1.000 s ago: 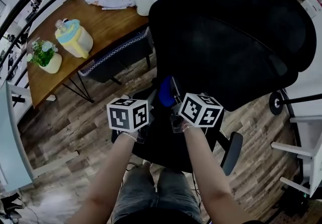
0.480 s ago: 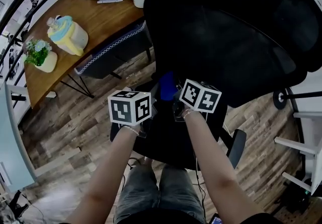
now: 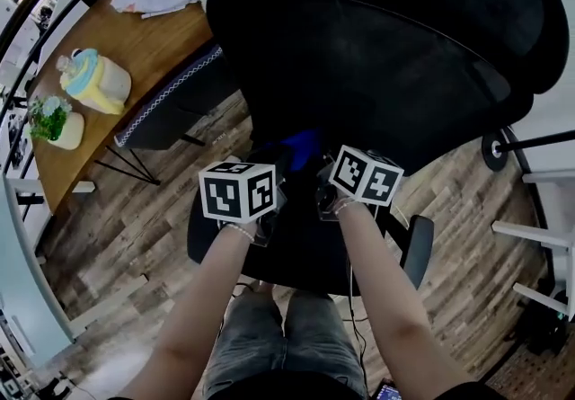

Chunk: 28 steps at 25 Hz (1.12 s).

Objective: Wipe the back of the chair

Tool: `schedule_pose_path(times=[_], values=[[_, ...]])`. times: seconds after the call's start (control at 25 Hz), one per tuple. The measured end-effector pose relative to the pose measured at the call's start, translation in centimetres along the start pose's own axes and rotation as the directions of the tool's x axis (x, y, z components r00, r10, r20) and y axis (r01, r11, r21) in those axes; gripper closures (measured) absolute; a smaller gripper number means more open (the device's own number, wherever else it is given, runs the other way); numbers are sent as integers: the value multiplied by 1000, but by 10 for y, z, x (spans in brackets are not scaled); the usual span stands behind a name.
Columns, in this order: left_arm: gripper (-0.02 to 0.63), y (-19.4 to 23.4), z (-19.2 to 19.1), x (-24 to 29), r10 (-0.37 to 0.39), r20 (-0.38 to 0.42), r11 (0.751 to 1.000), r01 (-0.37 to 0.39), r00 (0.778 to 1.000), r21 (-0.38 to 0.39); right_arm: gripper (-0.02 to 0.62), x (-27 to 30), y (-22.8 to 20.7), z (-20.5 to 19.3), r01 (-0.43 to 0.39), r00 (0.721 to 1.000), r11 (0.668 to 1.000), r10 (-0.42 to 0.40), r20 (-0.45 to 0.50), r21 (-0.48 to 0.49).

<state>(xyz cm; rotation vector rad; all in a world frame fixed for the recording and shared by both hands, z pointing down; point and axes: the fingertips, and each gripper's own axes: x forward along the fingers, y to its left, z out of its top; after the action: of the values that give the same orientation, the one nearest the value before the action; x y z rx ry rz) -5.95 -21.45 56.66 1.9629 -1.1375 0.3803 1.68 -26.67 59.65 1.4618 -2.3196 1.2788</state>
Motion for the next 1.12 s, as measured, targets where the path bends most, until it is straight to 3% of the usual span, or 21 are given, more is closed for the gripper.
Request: schedule_pose_path(times=[0.24, 0.48, 0.8, 1.12], values=[[560, -26, -4, 21, -32, -20, 999, 32, 999, 11, 563, -31, -40, 14, 52, 998, 998, -53, 38, 23], [560, -67, -14, 45, -102, -67, 991, 107, 992, 81, 563, -65, -77, 27, 95, 992, 994, -100, 82, 59], [560, -117, -31, 74, -161, -133, 975, 179, 978, 131, 563, -118, -143, 43, 169, 967, 973, -195, 165, 159], [560, -157, -42, 93, -209, -201, 953, 246, 957, 180, 563, -157, -194, 48, 244, 943, 952, -277, 183, 186]])
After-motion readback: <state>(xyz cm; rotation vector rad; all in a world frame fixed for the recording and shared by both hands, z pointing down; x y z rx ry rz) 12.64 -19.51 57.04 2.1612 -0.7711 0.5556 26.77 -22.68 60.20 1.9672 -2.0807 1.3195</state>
